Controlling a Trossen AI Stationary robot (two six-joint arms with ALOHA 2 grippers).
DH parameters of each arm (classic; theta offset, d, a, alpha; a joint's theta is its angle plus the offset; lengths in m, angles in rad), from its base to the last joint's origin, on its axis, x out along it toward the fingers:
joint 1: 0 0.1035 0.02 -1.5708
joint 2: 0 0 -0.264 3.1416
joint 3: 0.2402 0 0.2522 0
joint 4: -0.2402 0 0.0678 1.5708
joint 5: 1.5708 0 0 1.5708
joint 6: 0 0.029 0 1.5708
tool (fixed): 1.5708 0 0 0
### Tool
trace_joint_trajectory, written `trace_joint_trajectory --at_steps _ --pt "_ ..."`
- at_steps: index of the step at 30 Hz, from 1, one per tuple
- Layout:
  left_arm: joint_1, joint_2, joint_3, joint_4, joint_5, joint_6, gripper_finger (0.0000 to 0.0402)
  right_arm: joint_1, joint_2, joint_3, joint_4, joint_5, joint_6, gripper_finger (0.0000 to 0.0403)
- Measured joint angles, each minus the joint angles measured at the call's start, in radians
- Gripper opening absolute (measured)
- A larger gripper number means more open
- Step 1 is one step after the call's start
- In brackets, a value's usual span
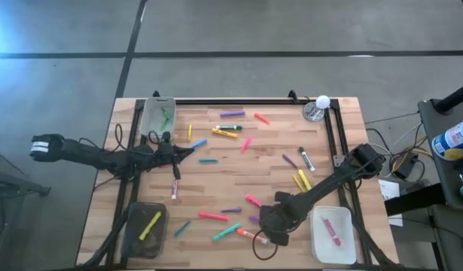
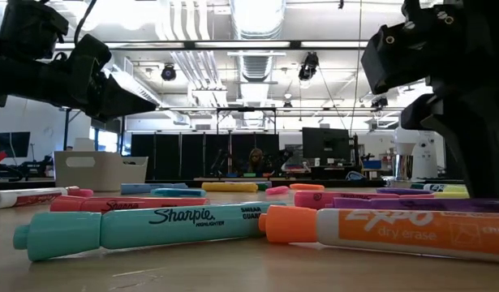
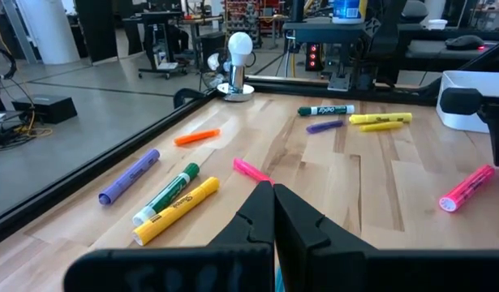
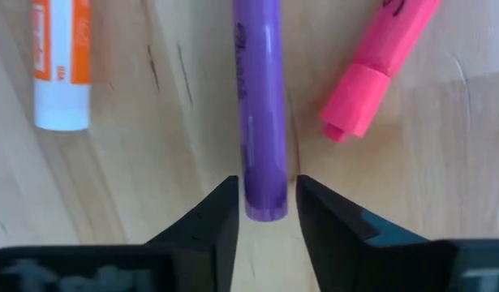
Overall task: Pick & Place Markers
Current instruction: Put the purple marker pen into the black bin
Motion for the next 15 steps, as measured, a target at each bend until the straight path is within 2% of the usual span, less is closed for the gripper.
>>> trace_joint_trajectory --at_steps 7,15 --pt "0.000 0.000 0.000 0.002 0.000 -0.026 0.0000 0.000 0.000 -0.014 0.009 0.000 0.000 0.0084" --pt "0.003 0.000 0.017 -0.029 0.023 -0.216 0.0000 0.000 -0.003 -0.039 0.062 0.002 -0.001 0.0084"
